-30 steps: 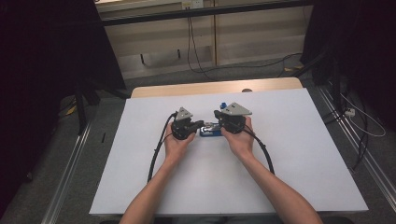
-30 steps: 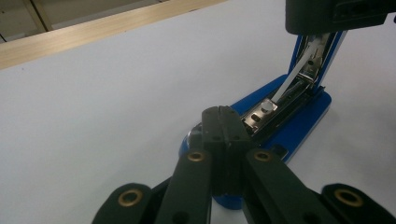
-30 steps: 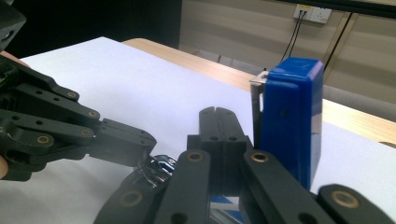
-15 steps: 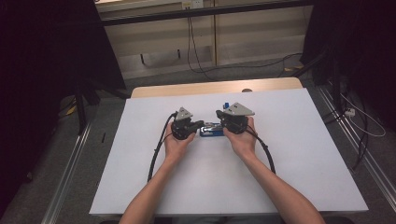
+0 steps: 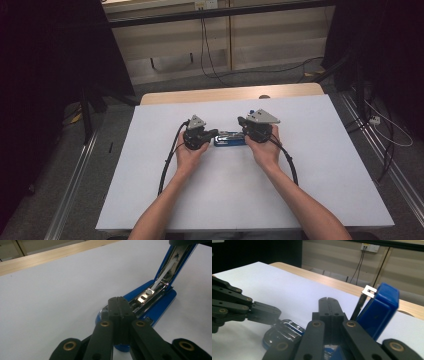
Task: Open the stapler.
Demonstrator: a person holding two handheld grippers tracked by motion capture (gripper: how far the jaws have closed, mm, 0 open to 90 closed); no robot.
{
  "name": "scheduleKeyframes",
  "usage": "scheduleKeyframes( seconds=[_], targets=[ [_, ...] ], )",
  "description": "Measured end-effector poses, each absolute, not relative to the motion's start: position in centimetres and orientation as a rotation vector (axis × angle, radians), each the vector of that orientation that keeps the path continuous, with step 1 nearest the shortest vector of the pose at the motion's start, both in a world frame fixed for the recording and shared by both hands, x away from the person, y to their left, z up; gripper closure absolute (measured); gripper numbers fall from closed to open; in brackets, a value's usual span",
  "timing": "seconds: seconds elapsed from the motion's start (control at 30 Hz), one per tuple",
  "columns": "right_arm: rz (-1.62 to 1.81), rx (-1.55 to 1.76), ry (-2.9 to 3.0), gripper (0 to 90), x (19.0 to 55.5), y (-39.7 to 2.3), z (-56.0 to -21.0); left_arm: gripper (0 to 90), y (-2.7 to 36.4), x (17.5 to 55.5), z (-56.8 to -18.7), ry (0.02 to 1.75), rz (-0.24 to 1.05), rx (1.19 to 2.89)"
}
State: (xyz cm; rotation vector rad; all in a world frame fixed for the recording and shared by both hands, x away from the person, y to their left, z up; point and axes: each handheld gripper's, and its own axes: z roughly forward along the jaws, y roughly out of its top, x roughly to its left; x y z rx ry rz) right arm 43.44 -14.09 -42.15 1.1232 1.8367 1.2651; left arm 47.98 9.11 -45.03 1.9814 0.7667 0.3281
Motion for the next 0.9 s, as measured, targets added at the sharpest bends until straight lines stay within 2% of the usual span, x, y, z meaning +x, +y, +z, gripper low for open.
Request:
scheduleKeyframes(
  seconds=[0.9],
  targets=[
    [1.254, 1.153, 1.816, 90.0, 42.6, -17.2, -42.1, 90.0, 9.1, 47.9, -45.0, 0.760, 0.333, 1.984]
  ],
)
